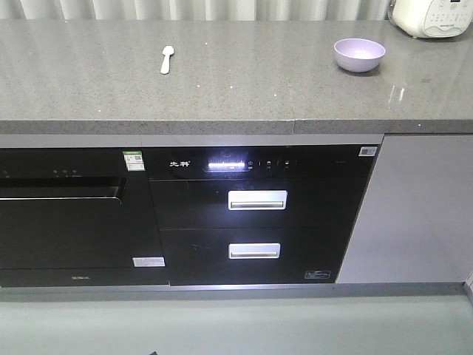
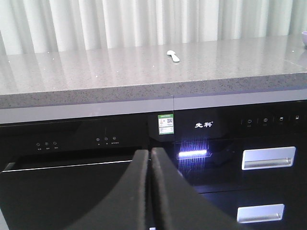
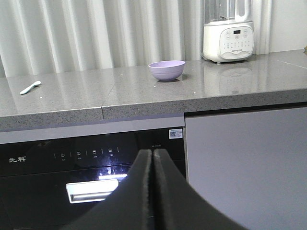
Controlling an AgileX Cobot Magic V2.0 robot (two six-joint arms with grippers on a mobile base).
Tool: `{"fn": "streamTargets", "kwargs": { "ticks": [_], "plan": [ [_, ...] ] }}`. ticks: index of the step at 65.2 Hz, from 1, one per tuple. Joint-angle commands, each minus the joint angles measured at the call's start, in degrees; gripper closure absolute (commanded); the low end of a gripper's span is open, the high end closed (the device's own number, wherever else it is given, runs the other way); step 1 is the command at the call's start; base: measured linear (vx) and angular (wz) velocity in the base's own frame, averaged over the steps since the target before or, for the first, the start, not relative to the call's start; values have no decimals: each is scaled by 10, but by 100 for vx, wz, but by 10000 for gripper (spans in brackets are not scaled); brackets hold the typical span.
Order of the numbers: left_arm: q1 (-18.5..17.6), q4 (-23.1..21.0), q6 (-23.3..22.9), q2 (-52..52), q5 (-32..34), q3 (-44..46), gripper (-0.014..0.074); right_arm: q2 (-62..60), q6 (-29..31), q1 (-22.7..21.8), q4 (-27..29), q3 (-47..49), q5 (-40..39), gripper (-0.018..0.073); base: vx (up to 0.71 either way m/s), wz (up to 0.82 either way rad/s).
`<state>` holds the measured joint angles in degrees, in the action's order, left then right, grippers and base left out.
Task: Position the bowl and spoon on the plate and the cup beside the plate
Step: 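Drive closer to the counter edge, centering the spoon and bowl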
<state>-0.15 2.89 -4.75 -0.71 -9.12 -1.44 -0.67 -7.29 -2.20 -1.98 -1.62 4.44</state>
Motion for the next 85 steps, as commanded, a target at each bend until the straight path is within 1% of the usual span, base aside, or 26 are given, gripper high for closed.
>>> {"fn": "streamTargets", "kwargs": {
  "ticks": [1,85],
  "plan": [
    [1,-1,-6,-8,40,-17,603,-3,3,2,-2,0,-44,565,6,1],
    [1,-1,-6,-8,40,-17,603,-3,3,2,-2,0,-44,565,6,-1]
  ]
}}
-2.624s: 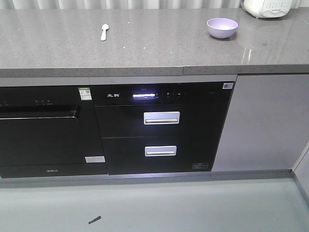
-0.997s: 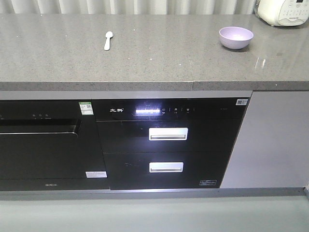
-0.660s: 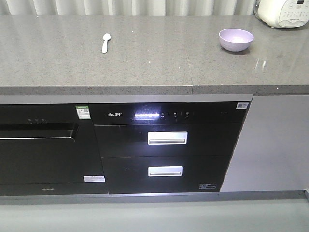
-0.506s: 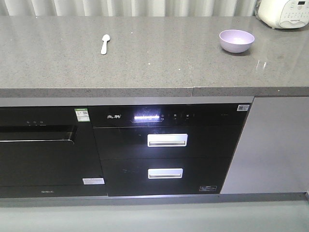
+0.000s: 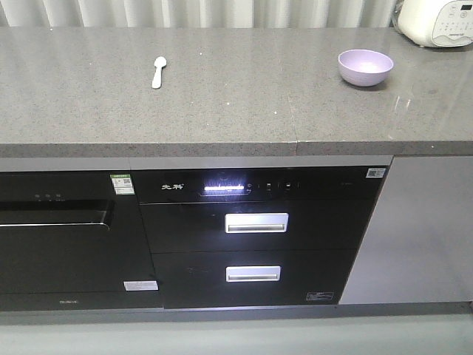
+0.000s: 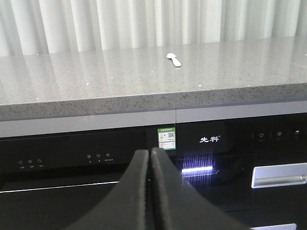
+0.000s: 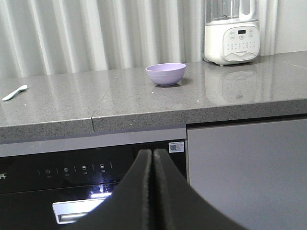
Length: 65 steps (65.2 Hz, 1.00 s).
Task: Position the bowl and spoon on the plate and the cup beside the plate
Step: 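Drive closer to the counter edge, centering the spoon and bowl, then approach the counter until the spoon and bowl are within reach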
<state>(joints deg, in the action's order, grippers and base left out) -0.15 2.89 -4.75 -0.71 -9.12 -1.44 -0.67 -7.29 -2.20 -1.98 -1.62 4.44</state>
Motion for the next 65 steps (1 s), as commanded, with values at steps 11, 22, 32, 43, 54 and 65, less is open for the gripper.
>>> {"fn": "streamTargets", "kwargs": {
  "ticks": [11,22,32,43,54,65],
  "plan": [
    [1,-1,-6,-8,40,-17,603,-3,3,2,-2,0,-44,565,5,0],
    [1,-1,-6,-8,40,-17,603,-3,3,2,-2,0,-44,565,5,0],
    [1,-1,-6,-8,40,-17,603,-3,3,2,-2,0,-44,565,5,0],
    [1,-1,-6,-8,40,-17,603,-3,3,2,-2,0,-44,565,6,0],
    [1,-1,-6,-8,40,-17,603,-3,3,2,-2,0,-44,565,6,-1],
    [1,-1,-6,-8,40,-17,603,-3,3,2,-2,0,-44,565,7,0]
  ]
}}
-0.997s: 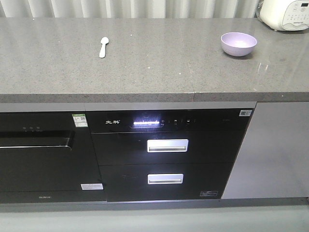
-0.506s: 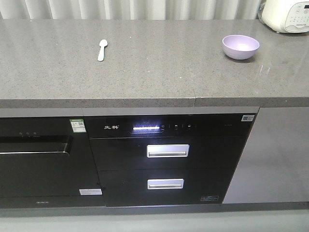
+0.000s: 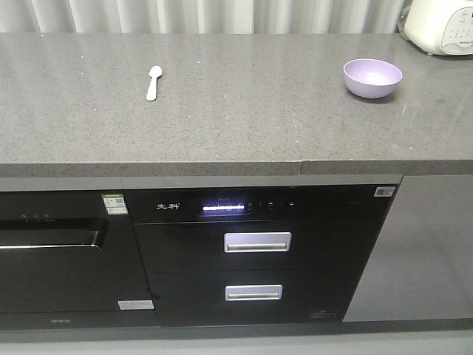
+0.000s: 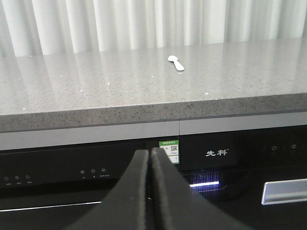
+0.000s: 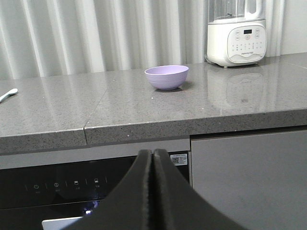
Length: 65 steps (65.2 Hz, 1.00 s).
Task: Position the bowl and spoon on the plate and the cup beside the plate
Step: 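Approach the counter until the spoon and bowl are within reach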
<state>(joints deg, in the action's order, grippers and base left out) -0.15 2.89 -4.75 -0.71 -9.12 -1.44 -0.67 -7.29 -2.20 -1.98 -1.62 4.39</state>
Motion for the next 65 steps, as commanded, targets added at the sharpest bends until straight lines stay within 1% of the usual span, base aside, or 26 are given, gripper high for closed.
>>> {"fn": "streamTargets", "kwargs": {
  "ticks": [1,65],
  "plan": [
    [1,-1,-6,-8,40,-17,603,-3,3,2,-2,0,-44,565,8,0],
    [1,-1,-6,-8,40,-17,603,-3,3,2,-2,0,-44,565,7,0]
  ]
}}
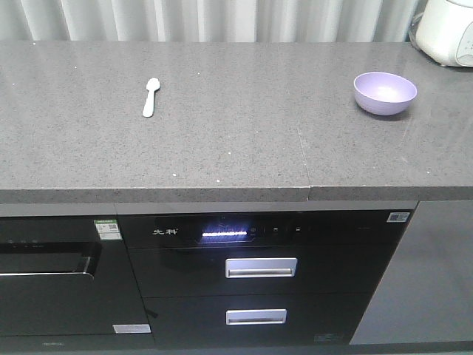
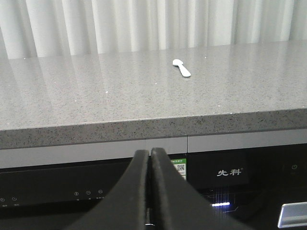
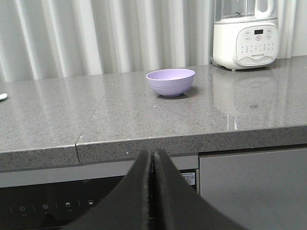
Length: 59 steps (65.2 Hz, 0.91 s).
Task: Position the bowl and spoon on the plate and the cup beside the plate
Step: 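Approach the counter until the spoon and bowl are within reach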
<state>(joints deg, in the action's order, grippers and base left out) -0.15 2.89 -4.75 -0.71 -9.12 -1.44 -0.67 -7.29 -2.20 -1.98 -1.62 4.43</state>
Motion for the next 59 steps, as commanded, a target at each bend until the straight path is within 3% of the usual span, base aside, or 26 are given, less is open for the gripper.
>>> {"fn": "streamTargets", "kwargs": {
  "ticks": [1,59],
  "plan": [
    [1,-1,-6,-8,40,-17,603,-3,3,2,-2,0,-44,565,5,0],
    [1,-1,-6,-8,40,-17,603,-3,3,2,-2,0,-44,565,5,1]
  ]
}}
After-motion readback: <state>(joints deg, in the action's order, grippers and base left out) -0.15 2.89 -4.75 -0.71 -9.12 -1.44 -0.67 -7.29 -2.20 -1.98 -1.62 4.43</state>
